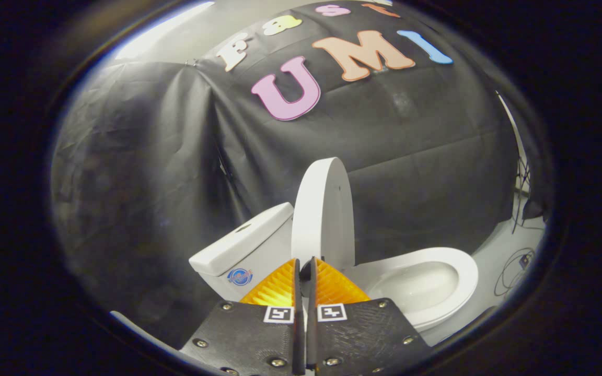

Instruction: Open the toilet lid.

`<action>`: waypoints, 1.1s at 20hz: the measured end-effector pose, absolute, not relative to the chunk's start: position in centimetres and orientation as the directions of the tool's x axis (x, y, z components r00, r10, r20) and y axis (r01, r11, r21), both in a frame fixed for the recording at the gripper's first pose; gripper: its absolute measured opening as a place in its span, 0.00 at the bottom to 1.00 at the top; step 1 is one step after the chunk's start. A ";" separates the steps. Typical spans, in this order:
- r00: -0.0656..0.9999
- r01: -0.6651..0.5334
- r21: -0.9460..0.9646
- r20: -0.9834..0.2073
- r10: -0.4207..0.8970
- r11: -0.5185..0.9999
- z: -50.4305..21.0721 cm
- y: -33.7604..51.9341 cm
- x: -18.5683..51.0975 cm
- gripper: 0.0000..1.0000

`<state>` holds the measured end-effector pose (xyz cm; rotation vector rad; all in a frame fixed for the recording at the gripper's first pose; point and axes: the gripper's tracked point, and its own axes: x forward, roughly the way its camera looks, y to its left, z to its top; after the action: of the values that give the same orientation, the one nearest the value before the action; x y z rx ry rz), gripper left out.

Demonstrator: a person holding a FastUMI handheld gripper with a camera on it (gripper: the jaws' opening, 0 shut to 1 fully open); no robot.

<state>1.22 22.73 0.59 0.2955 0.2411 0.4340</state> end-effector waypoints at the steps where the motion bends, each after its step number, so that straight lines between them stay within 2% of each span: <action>1: 0.882 -0.380 0.311 -0.161 0.443 0.871 0.8 23.2 1.2 0.02; 10: 0.867 -0.444 0.290 -0.099 0.488 0.848 1.8 27.4 1.0 0.03; 22: 0.826 -0.531 0.203 -0.091 0.556 0.823 1.6 33.9 0.2 0.04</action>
<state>0.15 33.93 1.62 0.1726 0.1490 0.5802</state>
